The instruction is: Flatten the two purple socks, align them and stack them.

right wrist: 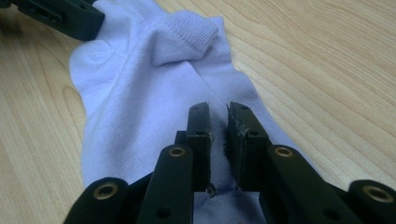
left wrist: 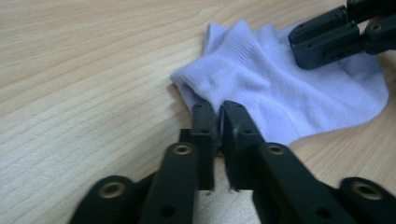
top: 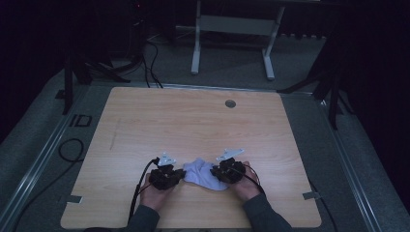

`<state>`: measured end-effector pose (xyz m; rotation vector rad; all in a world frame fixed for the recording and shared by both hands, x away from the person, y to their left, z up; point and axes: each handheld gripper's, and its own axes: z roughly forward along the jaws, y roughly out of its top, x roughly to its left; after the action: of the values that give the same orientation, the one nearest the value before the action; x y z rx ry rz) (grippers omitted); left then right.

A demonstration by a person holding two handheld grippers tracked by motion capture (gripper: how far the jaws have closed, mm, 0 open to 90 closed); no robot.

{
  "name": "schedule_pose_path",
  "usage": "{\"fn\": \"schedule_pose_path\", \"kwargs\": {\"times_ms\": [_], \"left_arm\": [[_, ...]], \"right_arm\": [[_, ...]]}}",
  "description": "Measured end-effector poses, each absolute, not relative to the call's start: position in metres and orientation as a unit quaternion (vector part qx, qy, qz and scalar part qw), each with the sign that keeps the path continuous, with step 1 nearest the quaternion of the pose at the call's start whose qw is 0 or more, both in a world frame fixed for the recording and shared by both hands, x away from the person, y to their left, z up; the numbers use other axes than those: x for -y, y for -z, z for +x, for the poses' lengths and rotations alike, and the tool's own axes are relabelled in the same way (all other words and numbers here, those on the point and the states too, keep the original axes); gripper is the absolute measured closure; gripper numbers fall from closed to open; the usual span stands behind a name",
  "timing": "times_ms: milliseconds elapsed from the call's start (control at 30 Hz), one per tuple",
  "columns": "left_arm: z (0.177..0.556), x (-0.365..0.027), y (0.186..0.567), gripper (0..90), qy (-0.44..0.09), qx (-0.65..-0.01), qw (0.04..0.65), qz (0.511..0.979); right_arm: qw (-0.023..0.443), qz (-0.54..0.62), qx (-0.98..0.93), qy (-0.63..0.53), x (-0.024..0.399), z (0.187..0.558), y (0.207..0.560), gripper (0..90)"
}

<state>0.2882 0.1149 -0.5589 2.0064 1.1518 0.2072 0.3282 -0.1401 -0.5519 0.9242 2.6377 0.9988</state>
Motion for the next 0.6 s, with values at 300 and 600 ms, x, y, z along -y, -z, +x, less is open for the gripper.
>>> {"fn": "schedule_pose_path", "kwargs": {"times_ms": [300,600], "left_arm": [[0.278,-0.111,0.546,80.2,-0.120,-0.421,0.429,0.790],[0.284,-0.094,0.561,86.5,-0.106,-0.408,0.393,0.817]], "right_arm": [[0.087,0.313,-0.882,-0.340,0.141,0.328,0.553,78.9],[0.088,0.313,-0.880,-0.345,0.142,0.327,0.554,78.9]]}}
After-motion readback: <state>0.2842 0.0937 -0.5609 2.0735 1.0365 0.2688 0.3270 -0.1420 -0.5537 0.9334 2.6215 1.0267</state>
